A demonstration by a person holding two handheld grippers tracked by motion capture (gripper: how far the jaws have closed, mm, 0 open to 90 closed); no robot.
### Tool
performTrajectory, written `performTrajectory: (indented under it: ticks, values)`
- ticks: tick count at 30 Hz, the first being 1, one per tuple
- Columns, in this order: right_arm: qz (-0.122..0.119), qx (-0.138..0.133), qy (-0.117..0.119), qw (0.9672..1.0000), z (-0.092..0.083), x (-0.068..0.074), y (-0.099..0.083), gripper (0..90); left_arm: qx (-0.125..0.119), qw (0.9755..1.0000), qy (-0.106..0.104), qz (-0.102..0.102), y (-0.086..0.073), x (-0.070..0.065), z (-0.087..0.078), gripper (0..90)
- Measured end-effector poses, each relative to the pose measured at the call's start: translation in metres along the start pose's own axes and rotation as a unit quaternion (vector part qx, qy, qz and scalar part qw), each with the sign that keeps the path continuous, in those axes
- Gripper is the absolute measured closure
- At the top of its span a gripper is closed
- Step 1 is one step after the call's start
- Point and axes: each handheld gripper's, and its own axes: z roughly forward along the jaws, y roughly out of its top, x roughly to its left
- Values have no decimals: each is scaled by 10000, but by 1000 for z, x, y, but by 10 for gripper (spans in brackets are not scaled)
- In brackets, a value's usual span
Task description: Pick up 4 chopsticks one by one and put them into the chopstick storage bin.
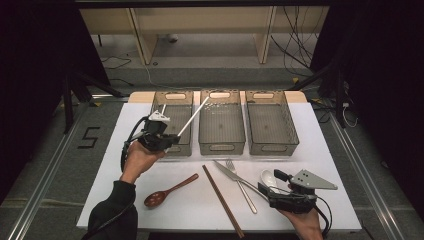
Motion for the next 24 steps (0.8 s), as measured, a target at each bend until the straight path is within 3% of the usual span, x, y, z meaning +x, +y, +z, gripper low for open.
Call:
performTrajectory:
  ticks: [24]
  values:
    - [9, 18, 3, 10000, 0, 0, 0, 250, -244, 9981, 307, -466, -4, 36, -2, 852]
